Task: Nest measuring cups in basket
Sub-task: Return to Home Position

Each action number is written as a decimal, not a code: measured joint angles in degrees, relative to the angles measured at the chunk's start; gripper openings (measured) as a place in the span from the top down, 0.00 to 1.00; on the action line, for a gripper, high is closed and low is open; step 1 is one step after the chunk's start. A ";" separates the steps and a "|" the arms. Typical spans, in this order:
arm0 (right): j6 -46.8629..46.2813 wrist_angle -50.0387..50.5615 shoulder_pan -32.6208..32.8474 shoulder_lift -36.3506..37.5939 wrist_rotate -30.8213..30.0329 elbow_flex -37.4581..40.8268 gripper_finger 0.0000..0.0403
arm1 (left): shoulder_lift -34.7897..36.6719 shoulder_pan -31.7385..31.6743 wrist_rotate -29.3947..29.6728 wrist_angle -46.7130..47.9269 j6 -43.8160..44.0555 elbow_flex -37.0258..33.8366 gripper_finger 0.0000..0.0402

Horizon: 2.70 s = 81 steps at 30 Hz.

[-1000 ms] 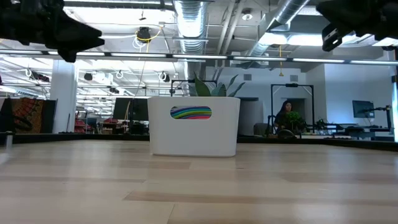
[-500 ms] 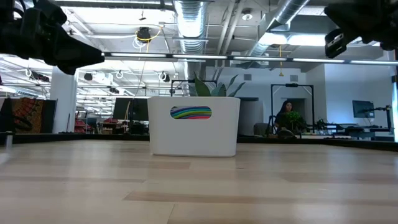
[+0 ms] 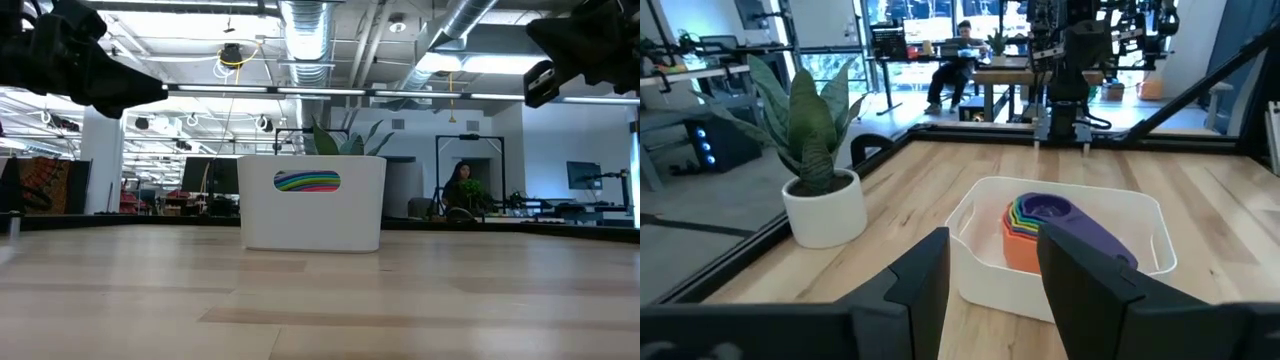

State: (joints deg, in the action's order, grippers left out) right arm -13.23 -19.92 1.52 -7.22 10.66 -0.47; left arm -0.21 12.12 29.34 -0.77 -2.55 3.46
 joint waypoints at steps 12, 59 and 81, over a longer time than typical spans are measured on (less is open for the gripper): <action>0.13 0.11 -0.02 0.25 -0.04 0.07 0.98 | 0.00 0.00 -0.59 -0.01 1.63 0.00 0.65; 1.22 11.56 -0.04 0.21 -0.22 0.22 0.94 | -0.04 0.00 3.48 6.20 9.94 0.09 1.00; 1.17 16.97 -0.02 0.17 -0.31 0.22 0.92 | -0.04 0.00 3.65 6.24 5.22 0.07 1.00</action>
State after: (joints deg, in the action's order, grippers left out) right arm -12.05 -2.95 1.50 -7.05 10.35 -0.25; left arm -0.25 12.12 32.99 5.48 2.68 3.53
